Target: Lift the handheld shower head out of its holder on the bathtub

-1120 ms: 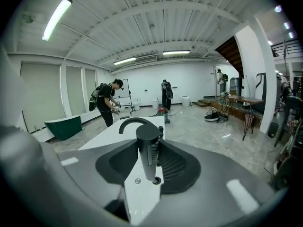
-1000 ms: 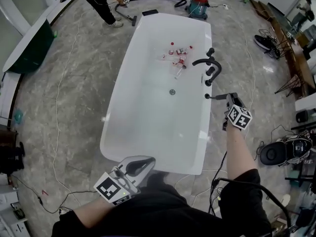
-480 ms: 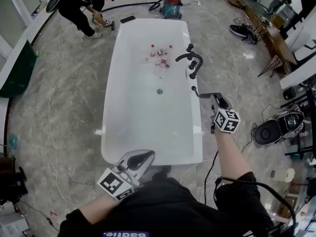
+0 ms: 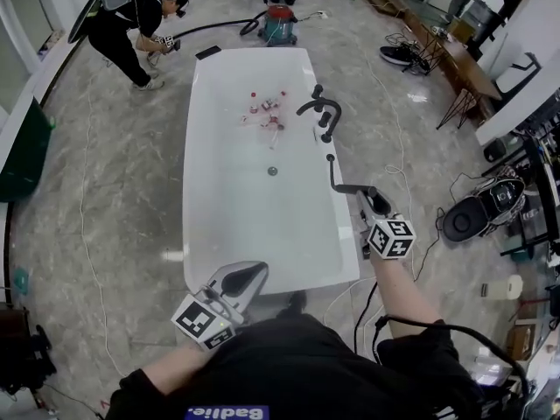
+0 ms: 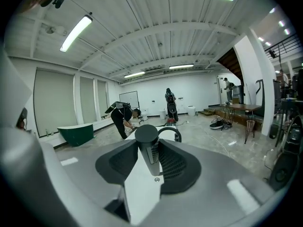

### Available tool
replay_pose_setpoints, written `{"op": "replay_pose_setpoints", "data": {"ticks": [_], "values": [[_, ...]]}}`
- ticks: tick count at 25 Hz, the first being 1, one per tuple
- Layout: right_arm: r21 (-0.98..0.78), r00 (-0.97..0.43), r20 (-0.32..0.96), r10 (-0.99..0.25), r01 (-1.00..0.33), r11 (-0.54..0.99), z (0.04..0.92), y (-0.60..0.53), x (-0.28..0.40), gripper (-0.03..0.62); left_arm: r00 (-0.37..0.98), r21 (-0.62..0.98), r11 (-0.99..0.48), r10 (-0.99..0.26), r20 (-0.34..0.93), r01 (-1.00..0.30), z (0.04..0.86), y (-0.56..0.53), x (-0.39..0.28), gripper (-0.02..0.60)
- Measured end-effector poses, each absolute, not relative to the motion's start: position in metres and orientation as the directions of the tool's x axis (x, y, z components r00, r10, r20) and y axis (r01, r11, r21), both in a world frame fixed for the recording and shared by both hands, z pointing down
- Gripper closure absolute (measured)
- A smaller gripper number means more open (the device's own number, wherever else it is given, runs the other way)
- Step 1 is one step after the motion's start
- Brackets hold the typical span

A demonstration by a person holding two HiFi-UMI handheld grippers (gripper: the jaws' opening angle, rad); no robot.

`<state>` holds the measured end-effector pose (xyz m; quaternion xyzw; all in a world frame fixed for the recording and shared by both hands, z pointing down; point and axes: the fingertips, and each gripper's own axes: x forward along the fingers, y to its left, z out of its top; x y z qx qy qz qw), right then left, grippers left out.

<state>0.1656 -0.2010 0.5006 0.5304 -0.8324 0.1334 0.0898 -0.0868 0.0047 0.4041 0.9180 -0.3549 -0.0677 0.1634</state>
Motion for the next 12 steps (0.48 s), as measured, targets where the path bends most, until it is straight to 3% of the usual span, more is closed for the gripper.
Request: {"op": "replay_pose_setpoints", "data": {"ticks": [12], "values": [[-0.085, -0.547, 0.268, -0.793, -0.833, 0.546, 0.454, -0.105, 0.095, 0.462, 0.786, 0.326, -0.748, -0.618, -0.025, -0.578, 0.389, 0.013, -0.103, 0.581]]}}
